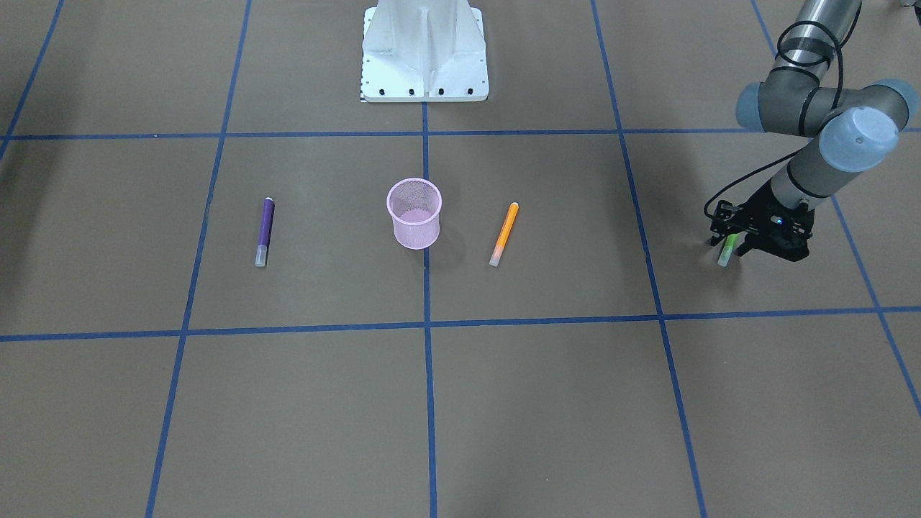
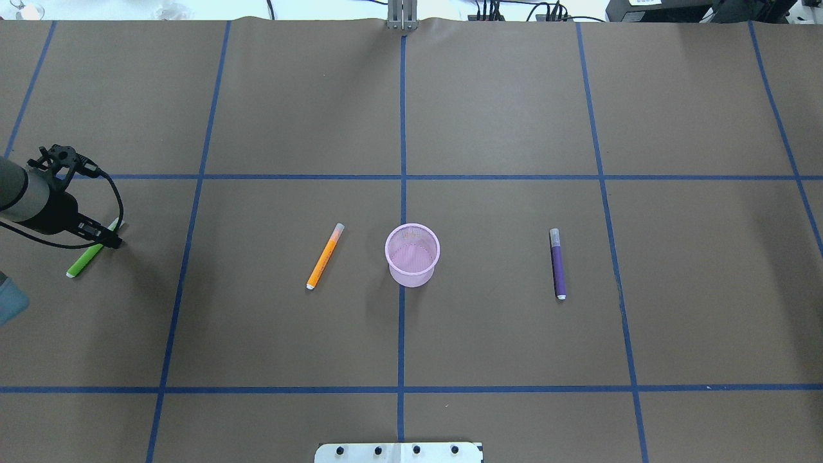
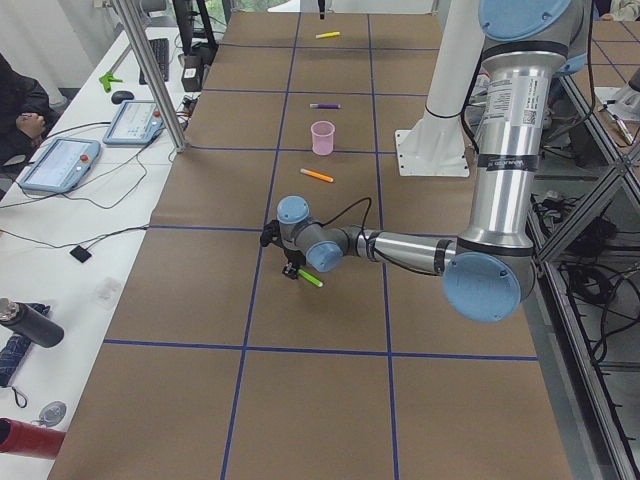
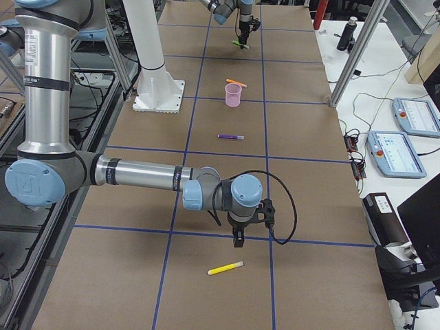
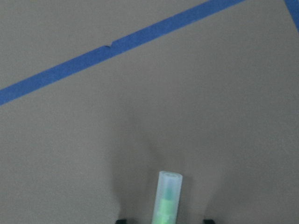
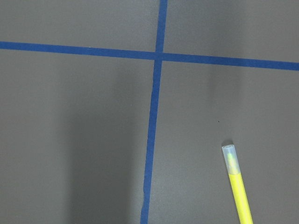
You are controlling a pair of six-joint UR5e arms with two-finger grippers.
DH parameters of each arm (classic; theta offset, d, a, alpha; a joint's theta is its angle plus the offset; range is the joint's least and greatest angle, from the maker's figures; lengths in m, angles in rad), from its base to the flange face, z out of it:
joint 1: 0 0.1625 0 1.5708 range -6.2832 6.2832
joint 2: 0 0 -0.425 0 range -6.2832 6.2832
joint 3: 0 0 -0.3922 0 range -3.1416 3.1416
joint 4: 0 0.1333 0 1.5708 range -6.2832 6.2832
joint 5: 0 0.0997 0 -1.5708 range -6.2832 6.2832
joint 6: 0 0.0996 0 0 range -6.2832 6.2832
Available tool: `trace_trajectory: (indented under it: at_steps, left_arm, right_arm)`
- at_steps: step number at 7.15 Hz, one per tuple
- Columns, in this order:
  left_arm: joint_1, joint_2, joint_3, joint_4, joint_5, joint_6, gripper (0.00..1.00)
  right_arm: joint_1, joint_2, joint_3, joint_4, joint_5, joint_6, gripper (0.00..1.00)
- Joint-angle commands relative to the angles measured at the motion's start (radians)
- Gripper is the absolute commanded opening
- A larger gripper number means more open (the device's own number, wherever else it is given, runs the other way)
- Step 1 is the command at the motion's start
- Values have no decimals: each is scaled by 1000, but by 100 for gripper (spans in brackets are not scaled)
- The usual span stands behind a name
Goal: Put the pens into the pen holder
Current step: 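Close the left gripper on the green marker and lift it upright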
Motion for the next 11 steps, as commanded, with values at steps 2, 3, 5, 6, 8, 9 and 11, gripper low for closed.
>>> trace_trajectory:
  at_steps: [2, 3, 5, 6, 8, 9, 11]
  left_arm:
    - [-1, 8, -13, 0, -8, -2, 13]
    - [-1, 10, -14, 2, -28, 0, 13]
    - [-3, 10, -29, 3, -53, -3, 0]
    - [-9, 7, -55, 8, -56, -14, 0]
    - [-53, -8, -123, 9, -59, -69, 0]
    - [-64, -34, -166, 34, -67, -180, 0]
    - [-73, -90, -238, 77, -59, -306, 0]
  right_arm:
    - [0, 6, 0, -3, -1, 0, 100]
    - [0, 6, 0, -4, -1, 0, 100]
    - [0, 9, 0, -4, -1, -2, 100]
    - [0, 9, -2, -4, -2, -2, 100]
    - [0, 1, -15, 6, -11, -21, 100]
    - [0, -2, -34, 18, -11, -37, 100]
    - [0, 9, -180, 203, -13, -107, 100]
